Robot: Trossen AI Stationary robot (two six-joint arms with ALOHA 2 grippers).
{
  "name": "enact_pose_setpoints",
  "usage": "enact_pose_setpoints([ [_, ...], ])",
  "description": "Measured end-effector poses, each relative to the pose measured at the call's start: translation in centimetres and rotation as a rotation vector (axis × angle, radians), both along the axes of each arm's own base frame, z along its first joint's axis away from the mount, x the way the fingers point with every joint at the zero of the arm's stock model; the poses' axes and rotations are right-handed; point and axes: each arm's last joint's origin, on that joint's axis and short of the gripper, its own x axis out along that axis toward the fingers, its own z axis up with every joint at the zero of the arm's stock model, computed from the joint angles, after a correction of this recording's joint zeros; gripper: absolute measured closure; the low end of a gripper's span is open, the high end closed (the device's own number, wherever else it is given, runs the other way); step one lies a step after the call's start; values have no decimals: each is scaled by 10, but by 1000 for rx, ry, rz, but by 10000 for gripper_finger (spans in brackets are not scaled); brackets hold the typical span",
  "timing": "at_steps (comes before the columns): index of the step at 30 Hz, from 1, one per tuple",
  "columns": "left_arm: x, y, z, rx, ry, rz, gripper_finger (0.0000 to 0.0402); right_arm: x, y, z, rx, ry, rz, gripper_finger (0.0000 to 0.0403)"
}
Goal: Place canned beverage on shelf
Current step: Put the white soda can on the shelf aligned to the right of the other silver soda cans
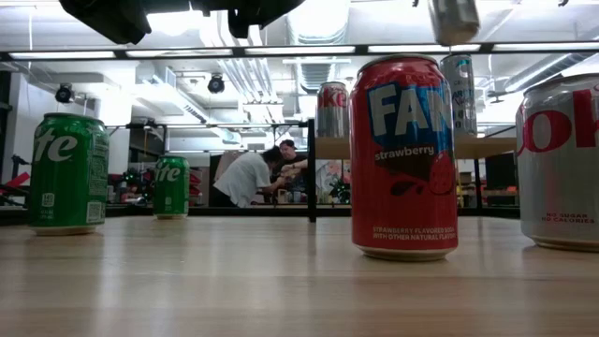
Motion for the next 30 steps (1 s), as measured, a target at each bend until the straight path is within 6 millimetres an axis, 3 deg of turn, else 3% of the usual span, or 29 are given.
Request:
enact_pose_setpoints([
  [8, -1, 0, 3, -53, -18, -16, 35, -44, -14, -32, 82, -97, -33, 175],
  [12, -10, 1, 18, -48, -23, -37, 35, -84, -28, -34, 106, -204, -70, 175],
  [19, -37, 5, 48, -6, 17, -67, 35, -112, -36, -47, 51, -124, -15, 175],
  [24, -53, 10, 61, 53, 52, -49, 35, -120, -39, -46, 84, -189, -11, 175],
  [30, -50, 10, 51, 131, 160, -32, 35, -102, -29, -43, 90, -149, 249, 175],
])
